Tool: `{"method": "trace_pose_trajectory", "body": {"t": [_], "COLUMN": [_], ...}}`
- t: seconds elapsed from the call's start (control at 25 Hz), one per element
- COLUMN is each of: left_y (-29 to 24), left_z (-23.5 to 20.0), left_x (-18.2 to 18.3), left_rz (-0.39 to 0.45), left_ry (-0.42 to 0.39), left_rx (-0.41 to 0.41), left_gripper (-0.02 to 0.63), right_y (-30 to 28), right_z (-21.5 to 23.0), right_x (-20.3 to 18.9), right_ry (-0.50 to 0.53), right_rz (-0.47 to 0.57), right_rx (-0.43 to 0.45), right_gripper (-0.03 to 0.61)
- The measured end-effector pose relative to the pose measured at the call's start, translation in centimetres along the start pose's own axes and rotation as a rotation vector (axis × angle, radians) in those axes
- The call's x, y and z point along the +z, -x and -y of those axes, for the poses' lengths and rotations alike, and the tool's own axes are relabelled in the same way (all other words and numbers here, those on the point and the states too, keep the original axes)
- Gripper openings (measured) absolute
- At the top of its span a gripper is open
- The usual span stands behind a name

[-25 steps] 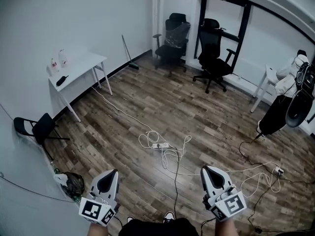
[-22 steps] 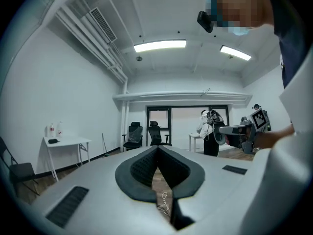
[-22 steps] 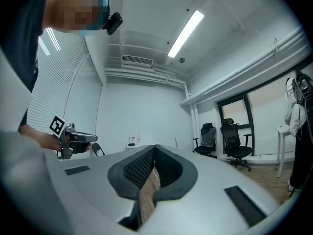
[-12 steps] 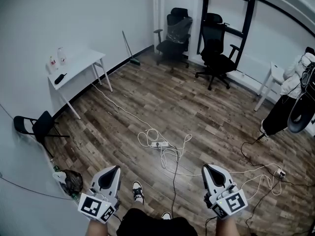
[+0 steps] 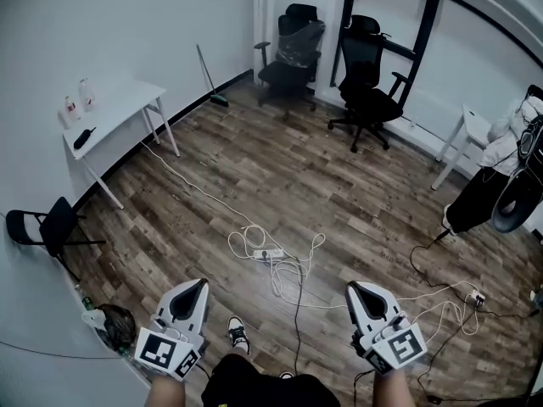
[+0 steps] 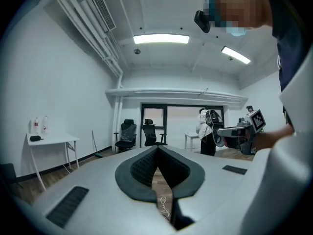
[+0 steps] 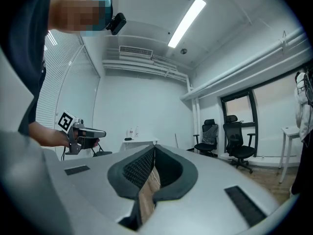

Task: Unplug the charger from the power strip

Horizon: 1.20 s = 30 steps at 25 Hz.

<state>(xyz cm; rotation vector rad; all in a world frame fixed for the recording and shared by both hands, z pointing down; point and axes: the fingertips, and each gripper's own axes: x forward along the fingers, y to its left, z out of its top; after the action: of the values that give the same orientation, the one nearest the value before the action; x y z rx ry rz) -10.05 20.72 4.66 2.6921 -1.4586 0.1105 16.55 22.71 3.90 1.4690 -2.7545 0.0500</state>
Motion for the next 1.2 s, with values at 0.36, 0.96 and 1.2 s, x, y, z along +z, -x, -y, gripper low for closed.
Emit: {"method": "trace_pose_trajectory", "body": {"t": [0.36, 0.96, 1.2], "left_y": [-7.9, -18.4, -23.3], "left_z": [-14.5, -23.5, -21.5], "left_x": [-1.4, -2.8, -2.7], "left_rz": [-0.049, -0.097, -0.113], "left_ry": [-0.006, 0.037, 0.033], "left_rx": [-0.055, -0.105, -0.048], "left_gripper": [0.018, 0.018, 0.018], "right_y": [-16.1, -27.8, -29.6], "right_z": [0.6, 5.5, 12.1], "right_x": [-0.8, -1.4, -2.5], "right_ry": [-0.01, -0.06, -0.074], "right_rz": [-0.059, -0.061, -0.058], "right_rx": [-0.043, -0.054, 0.01], "right_gripper": [0.021, 0.021, 0.021]}}
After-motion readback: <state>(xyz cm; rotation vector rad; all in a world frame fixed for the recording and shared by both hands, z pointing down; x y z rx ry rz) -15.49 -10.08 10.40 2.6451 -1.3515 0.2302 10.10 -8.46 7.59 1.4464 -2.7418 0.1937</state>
